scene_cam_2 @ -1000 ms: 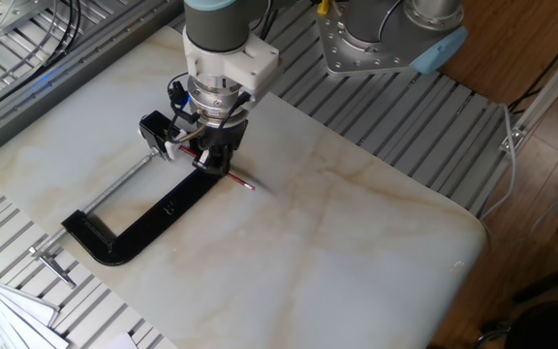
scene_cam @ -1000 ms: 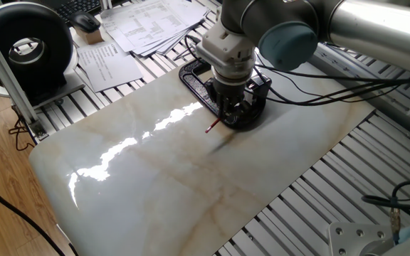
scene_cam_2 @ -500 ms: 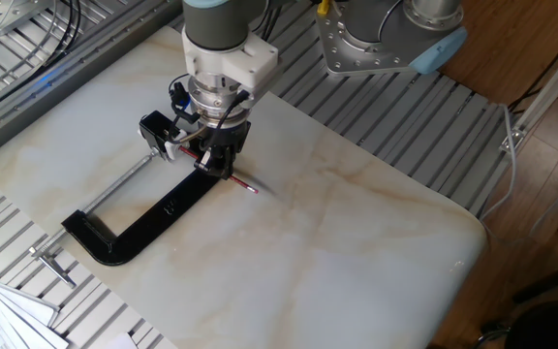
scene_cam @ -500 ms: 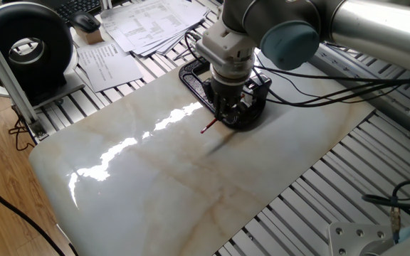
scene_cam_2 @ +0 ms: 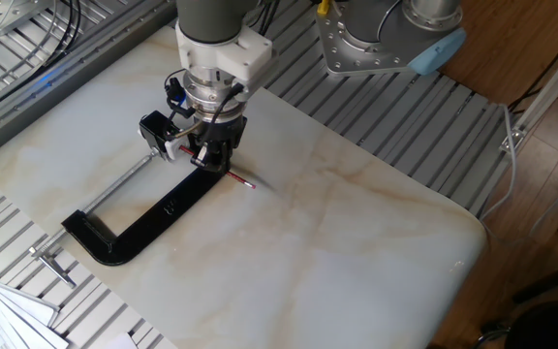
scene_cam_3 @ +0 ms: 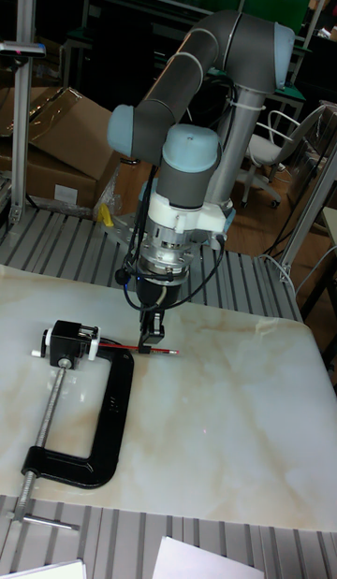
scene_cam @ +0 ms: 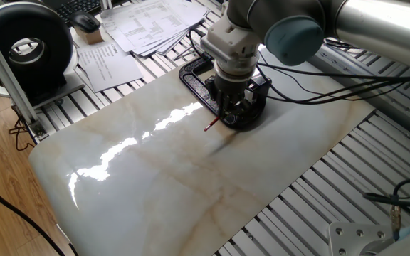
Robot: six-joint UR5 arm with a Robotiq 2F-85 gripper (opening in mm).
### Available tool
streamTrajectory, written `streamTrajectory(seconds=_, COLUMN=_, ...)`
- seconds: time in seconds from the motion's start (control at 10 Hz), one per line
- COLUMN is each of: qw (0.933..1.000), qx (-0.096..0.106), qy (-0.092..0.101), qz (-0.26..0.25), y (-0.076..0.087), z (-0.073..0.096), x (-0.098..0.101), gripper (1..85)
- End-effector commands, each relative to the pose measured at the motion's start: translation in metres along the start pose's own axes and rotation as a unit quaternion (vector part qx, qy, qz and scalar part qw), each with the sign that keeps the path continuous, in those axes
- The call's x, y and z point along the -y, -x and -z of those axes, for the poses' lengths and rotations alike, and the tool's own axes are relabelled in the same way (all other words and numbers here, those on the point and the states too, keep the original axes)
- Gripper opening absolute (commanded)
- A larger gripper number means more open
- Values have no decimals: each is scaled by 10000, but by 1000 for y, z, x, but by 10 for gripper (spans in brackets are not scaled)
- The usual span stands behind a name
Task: Insert the pencil into the pencil sharpener
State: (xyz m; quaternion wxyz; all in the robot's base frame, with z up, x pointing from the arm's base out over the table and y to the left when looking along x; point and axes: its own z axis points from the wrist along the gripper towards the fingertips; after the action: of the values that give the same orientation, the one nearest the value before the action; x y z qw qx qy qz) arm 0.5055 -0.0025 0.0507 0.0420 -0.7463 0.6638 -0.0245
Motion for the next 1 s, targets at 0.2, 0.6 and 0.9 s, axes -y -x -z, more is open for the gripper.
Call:
streamTrajectory(seconds=0.2, qw=10000, qx=45, qy=-30, qz=29, y=-11, z=2, x=2, gripper=10)
streamTrajectory(seconds=0.6, qw=10000, qx=27, qy=-51, qz=22, y=-13, z=2, x=3, gripper=10)
streamTrajectory(seconds=0.9, qw=10000, qx=26, qy=-58, qz=7, y=-14, z=1, x=2, gripper=10)
